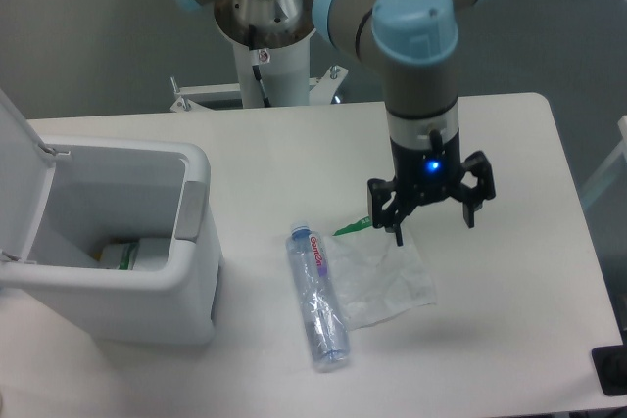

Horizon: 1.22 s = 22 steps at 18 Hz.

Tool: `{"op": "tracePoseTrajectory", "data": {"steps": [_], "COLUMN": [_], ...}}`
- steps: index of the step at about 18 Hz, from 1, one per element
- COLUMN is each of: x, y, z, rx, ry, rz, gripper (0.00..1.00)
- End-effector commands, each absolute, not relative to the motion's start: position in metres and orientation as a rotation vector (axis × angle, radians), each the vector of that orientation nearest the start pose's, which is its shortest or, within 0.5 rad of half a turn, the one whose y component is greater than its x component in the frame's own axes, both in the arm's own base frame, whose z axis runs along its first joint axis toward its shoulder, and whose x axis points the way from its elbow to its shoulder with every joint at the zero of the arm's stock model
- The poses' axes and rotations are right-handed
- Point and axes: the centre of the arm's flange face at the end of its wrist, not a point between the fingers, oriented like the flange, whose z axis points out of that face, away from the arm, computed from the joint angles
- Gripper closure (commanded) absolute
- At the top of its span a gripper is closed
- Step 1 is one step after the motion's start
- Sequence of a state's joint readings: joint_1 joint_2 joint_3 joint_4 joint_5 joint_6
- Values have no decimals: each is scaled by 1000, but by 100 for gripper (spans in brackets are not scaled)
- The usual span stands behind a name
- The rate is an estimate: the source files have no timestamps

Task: Place the trash in the trash can
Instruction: 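Lower the open gripper toward the clear plastic bag with green strip, then position the gripper over the bag's green-strip edge and descend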

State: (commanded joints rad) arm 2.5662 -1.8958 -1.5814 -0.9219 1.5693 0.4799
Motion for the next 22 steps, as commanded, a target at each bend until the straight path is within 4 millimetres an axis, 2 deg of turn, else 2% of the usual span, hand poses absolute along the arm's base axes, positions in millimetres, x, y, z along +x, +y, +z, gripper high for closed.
{"op": "tracePoseTrajectory", "data": {"steps": [5, 7, 9, 11, 14, 15, 20, 22], "x": [-485, -491, -498, -509, -514, -515, -513, -507], "y": [445, 448, 454, 459, 462, 463, 458, 460], "z": [334, 314, 281, 275, 246, 244, 260, 280], "rx": [-2843, -2854, -2881, -2877, -2904, -2903, -2889, -2861], "ry": [-767, -783, -782, -785, -793, -793, -789, -771], "rz": [258, 221, 166, 170, 126, 128, 152, 169], "gripper": [0, 0, 0, 0, 0, 0, 0, 0]}}
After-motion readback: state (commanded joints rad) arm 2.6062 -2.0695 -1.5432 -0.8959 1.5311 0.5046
